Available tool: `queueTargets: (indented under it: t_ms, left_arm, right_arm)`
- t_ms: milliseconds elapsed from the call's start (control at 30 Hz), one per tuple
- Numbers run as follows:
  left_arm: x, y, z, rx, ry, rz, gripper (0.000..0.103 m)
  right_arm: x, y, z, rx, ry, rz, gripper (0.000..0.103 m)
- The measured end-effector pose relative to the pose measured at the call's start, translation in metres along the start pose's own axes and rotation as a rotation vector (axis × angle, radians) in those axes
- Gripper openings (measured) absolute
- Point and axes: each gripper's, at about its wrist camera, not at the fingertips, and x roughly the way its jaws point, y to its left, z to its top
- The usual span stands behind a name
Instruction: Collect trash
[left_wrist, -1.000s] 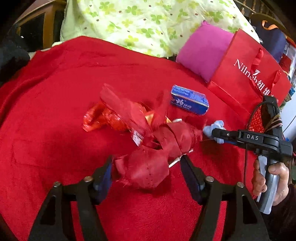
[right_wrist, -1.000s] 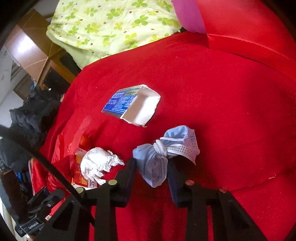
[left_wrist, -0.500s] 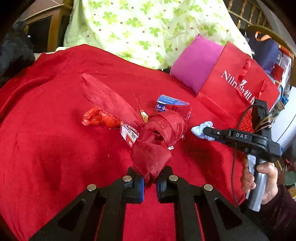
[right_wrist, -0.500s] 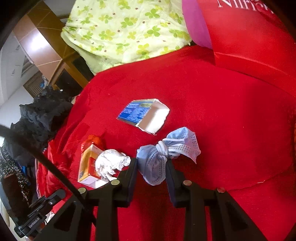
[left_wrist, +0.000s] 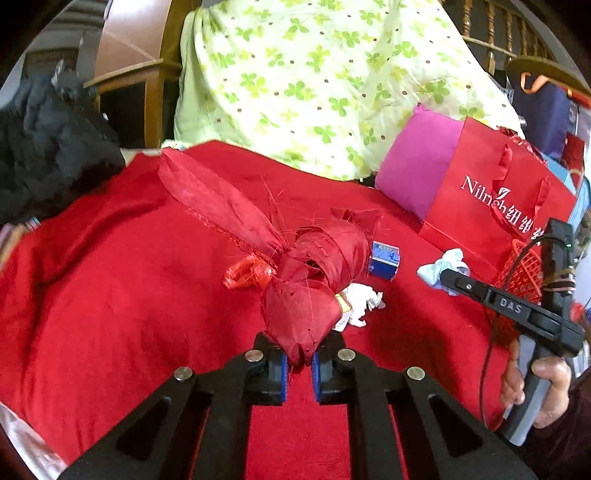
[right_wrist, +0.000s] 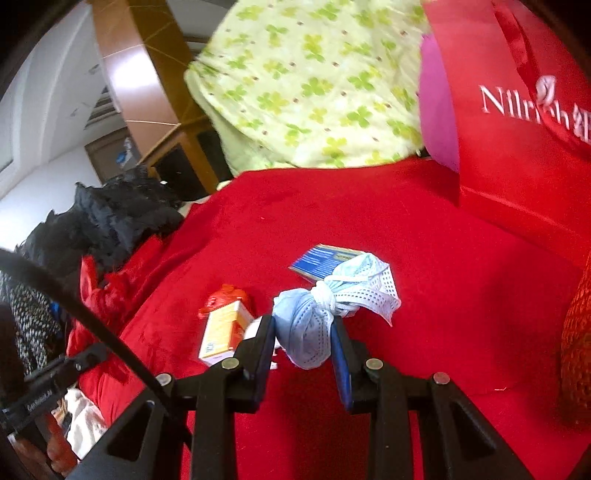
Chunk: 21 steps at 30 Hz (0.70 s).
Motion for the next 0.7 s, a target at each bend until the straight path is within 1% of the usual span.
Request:
queueTargets:
  t_ms: [167, 400, 700]
  left_arm:
    - [-0.014, -0.025, 0.006, 0.042, -0.024, 0.063, 0.010]
    - [-0.031, -0.053, 0.009, 0.112, -0.066, 0.125, 0.010]
    - [-0.038, -0.076, 0.014, 0.166, -0.084, 0.156, 0.010]
  right_arm:
    - [-0.020, 0.012, -0.003, -0.056, -0.047, 0.018, 0.031]
    - [-0.047, 0.015, -0.006, -0.094, -0.111, 0.021, 0.031]
    - [-0.070, 0.012, -0.011, -0.101, -0.162, 0.014, 0.031]
